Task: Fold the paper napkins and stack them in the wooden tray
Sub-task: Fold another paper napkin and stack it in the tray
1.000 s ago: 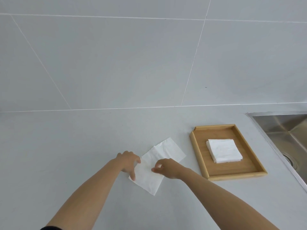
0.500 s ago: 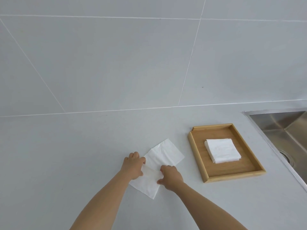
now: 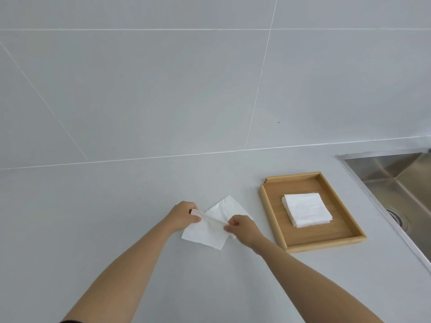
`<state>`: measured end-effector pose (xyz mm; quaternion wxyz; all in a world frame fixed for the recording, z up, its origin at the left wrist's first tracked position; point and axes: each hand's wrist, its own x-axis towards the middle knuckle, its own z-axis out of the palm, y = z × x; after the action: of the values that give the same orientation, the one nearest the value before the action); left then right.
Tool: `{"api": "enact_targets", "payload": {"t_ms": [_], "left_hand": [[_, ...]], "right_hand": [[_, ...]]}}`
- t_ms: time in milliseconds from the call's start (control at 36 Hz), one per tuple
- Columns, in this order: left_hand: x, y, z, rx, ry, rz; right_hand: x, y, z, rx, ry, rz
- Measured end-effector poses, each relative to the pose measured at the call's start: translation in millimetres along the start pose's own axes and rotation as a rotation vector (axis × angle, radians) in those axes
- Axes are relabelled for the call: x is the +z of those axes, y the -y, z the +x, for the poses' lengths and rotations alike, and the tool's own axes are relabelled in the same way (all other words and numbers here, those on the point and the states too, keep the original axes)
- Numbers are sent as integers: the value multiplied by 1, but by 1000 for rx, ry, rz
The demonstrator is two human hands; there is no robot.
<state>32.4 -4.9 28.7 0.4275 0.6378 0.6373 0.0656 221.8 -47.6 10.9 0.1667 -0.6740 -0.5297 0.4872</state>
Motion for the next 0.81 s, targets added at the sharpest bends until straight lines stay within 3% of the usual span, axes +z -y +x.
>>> {"api": "enact_targets", "payload": {"t_ms": [194,417,806], "left_hand": [[-1,-40,3,60,8,-259],[17,-92,9,110,50,-350],[75,-166,41,104,-102,-456]], "right_hand": [[-43,2,-3,-12,15,255],[-85,-5,-13,-57,89,422],[-176,-48,-4,-12,-114,590]]}}
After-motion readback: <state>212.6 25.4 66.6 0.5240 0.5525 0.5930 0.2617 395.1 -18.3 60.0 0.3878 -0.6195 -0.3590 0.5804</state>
